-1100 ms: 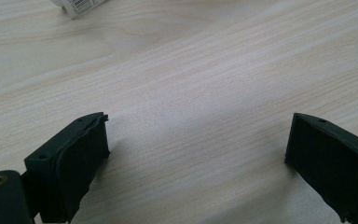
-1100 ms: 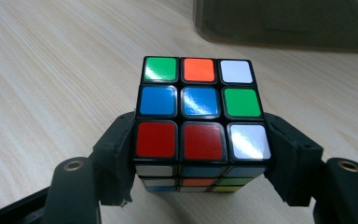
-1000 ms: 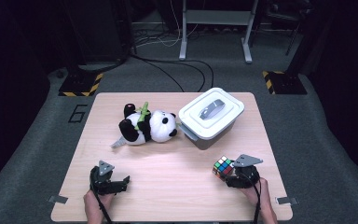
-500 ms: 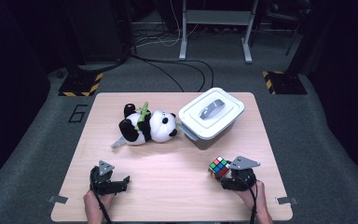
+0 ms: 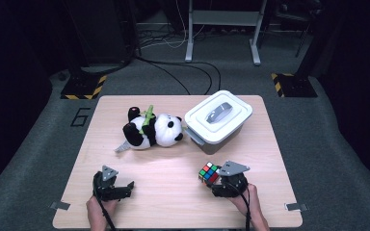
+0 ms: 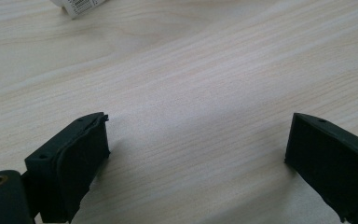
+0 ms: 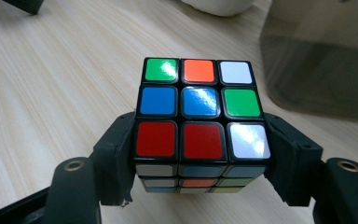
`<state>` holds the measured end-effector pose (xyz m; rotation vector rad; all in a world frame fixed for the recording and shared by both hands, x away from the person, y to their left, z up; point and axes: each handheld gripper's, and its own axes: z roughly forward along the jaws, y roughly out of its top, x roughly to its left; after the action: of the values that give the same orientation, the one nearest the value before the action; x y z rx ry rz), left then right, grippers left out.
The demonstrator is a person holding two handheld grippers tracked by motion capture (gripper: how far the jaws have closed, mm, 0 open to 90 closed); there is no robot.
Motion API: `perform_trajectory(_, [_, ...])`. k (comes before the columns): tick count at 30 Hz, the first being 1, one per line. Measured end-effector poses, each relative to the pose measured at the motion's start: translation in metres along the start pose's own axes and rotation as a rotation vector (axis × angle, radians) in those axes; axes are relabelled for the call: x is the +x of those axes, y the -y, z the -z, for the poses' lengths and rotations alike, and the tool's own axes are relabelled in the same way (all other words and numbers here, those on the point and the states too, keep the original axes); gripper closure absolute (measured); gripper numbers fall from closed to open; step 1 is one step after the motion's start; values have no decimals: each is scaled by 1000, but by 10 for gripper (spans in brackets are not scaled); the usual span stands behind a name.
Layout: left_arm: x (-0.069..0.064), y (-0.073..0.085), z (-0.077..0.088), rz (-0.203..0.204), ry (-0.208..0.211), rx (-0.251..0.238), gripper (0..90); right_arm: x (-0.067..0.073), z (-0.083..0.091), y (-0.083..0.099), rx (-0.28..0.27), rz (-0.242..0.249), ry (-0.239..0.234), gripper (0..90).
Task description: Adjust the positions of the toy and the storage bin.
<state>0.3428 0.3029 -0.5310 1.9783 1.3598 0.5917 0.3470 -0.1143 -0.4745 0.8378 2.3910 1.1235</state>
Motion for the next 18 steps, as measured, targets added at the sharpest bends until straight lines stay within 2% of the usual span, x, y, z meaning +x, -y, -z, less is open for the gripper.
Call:
perform_trajectory(10, [0, 0, 0, 0, -4, 0, 57, 23, -26, -18, 5, 47, -59, 332])
perform_trajectory(18, [0, 0, 0, -1, -3, -1, 58, 38, -44, -33, -8, 53, -97, 333])
